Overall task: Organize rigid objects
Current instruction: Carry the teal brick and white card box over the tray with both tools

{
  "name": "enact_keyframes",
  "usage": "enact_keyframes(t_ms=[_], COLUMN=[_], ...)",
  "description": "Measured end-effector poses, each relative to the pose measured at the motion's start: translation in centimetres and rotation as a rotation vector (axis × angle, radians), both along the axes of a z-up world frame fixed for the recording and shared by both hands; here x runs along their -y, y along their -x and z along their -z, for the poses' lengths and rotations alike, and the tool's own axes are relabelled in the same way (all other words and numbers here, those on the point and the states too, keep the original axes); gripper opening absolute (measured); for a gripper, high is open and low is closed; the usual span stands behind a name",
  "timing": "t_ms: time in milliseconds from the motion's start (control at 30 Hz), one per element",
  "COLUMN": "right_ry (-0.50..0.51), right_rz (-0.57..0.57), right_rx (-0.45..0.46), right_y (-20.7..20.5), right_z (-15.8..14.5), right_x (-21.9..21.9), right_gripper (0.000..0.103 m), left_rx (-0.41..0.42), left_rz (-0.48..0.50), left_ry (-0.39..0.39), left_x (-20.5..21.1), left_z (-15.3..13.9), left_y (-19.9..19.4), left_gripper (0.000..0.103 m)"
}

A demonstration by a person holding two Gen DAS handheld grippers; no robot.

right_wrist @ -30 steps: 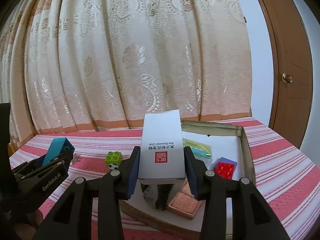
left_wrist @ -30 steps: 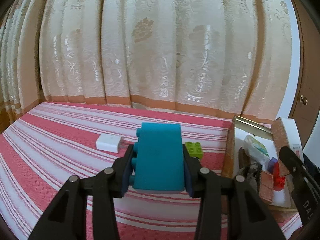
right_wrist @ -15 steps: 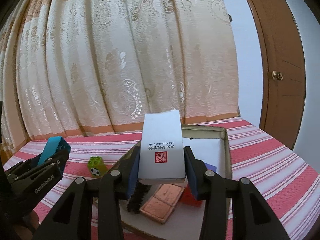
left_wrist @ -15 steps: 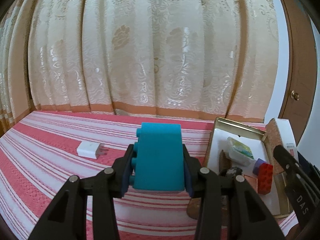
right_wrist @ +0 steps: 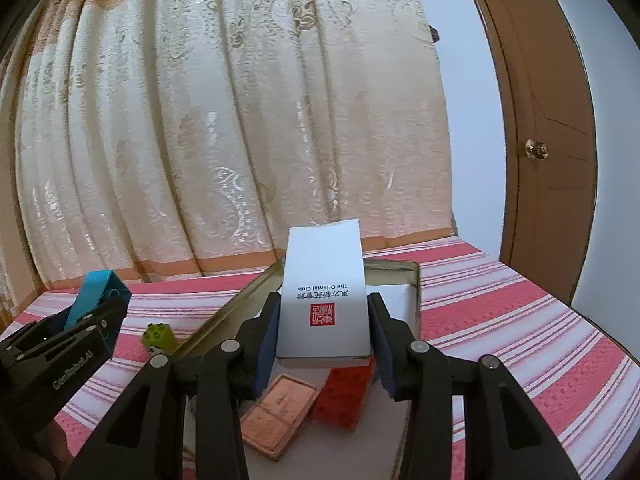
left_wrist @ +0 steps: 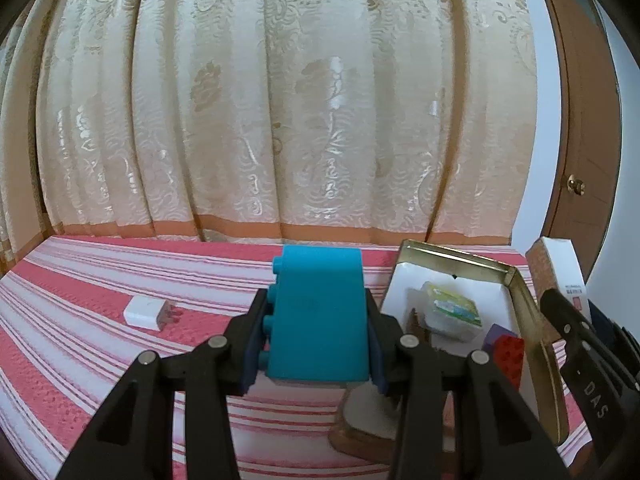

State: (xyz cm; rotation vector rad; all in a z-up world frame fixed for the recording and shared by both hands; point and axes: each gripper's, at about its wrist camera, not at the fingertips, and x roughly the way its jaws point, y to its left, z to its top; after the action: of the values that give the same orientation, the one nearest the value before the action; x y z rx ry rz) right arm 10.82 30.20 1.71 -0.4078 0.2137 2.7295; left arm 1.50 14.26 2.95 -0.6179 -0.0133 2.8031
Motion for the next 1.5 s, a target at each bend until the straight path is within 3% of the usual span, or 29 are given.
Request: enact_keyframes(t_ms=[700, 1500], right_ry=[-0.023, -0.018], right_rz=[0.067, 0.016], right_rx=[0.034, 0.138], right_y=[0.9, 3.1], right_z=[0.2, 1.0], right_x=[-4.4, -5.7], right_gripper=[0.045, 0.045], left_rx=[0.029, 0.105], left_rz=[0.084, 0.124], left_ry=[0.024, 0.082], left_x=[-4.7, -8.2], left_z=[0.6, 2.0], left_y=[0.6, 1.9], left_gripper=[0.042, 0.042])
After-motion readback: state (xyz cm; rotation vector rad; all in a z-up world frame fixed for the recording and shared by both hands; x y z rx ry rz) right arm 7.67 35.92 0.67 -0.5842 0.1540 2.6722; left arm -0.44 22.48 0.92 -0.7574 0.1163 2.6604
